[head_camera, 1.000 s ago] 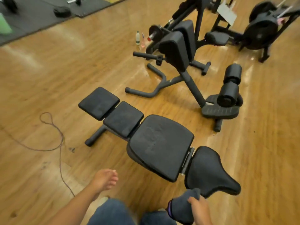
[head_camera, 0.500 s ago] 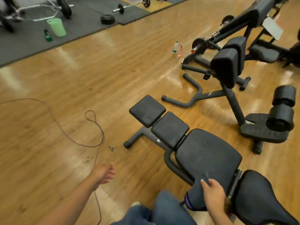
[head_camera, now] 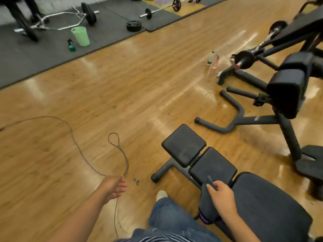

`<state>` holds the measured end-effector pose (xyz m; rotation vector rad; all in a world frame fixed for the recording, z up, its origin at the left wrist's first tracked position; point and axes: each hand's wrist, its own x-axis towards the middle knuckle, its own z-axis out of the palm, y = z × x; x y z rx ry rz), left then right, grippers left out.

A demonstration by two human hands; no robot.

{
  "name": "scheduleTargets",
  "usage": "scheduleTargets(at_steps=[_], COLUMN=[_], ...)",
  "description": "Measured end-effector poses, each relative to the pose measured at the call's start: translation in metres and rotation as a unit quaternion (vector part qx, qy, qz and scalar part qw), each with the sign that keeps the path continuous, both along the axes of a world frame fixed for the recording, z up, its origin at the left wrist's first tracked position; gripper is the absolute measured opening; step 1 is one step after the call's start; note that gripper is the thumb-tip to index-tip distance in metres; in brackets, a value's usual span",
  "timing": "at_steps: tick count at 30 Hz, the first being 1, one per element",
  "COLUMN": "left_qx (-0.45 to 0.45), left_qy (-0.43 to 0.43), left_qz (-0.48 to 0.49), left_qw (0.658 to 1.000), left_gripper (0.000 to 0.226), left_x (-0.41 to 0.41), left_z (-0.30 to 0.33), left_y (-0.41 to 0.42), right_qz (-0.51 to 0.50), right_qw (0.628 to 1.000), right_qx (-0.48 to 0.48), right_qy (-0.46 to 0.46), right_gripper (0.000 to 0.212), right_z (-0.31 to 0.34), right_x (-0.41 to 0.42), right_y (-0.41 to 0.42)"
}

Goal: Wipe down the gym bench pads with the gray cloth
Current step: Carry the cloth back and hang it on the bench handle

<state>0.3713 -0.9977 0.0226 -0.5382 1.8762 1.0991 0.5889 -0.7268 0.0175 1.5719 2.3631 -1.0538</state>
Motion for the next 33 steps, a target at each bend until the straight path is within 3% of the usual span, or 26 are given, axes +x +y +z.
scheduleTargets(at_steps=[9,16,22,33], left_qx=[-0.02,-0.032,-0.029,-0.061], left_qy=[-0.031,-0.056,-0.013,-0.022], left_qz=[0.01,-0.067,-0.157,-0.351], left_qw=[0.999,0.996,0.987,0.934], left_gripper=[0.023,0.024,0.029,0.028], left_x=[-0.145,-0.298,-0.418,-0.502], left_z=[0.001,-0.013,0.004,-0.009], left_y=[0.021,0.075,0.159,0.32], right_qz=[0.05,-0.054,-0.14,-0.283], right_qw=[0.994,0.996,0.989,0.959], right_qx=[-0.039,-0.008,-0.004,-0.018], right_qy=[-0.093,-0.072,-0.044,0.011], right_gripper=[0.035,0.039,0.036,0.035], right_z=[-0.002,-0.007,0.005,-0.01], right_x=[-0.138,-0.232,-0.311,-0.385], right_y=[0.022,0.045,0.072,0.128])
